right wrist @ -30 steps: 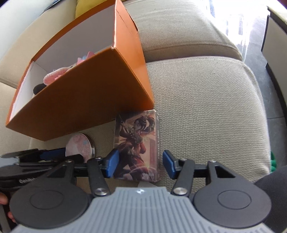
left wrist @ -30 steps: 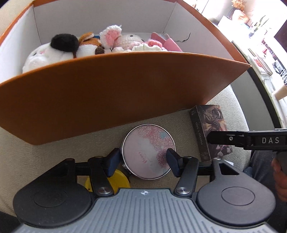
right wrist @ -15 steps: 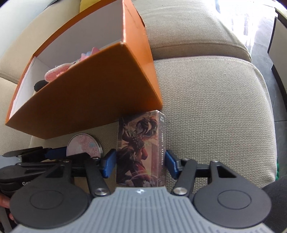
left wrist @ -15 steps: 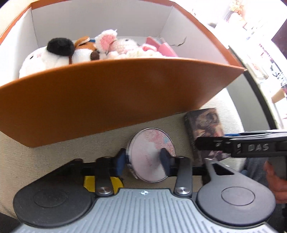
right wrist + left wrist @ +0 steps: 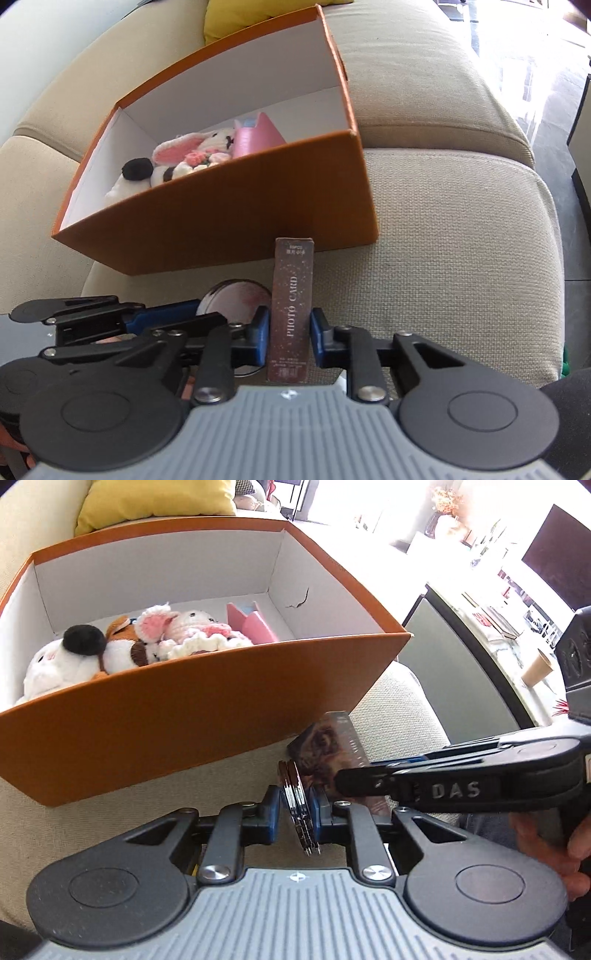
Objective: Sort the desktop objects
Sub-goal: 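Carry the compact mirror and PHOTO CARD box over the box with both grippers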
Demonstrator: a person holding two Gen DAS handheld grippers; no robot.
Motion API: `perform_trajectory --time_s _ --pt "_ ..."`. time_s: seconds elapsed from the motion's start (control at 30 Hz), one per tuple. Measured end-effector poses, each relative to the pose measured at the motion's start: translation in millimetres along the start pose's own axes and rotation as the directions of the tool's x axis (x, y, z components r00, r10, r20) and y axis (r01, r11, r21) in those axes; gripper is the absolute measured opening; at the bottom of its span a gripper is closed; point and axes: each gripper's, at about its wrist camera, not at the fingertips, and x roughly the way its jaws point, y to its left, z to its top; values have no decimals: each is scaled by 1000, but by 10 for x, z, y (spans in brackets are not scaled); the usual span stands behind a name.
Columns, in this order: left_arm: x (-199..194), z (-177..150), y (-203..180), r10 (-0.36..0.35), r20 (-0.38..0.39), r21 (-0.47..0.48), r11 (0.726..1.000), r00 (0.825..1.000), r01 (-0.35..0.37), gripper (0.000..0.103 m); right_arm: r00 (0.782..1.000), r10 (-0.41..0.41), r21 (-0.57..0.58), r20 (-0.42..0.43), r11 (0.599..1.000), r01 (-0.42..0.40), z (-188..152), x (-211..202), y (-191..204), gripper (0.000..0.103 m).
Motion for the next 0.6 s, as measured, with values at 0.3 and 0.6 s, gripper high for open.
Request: perform_trajectory --time_s 0.3,0.6 --pt "243 -96 -42 -8 -37 -55 998 999 6 16 1000 -7 40 -11 999 7 51 119 -67 24" --pt "-223 1 -33 -47 34 -62 997 998 49 15 998 20 11 59 1000 -20 37 -380 -78 24"
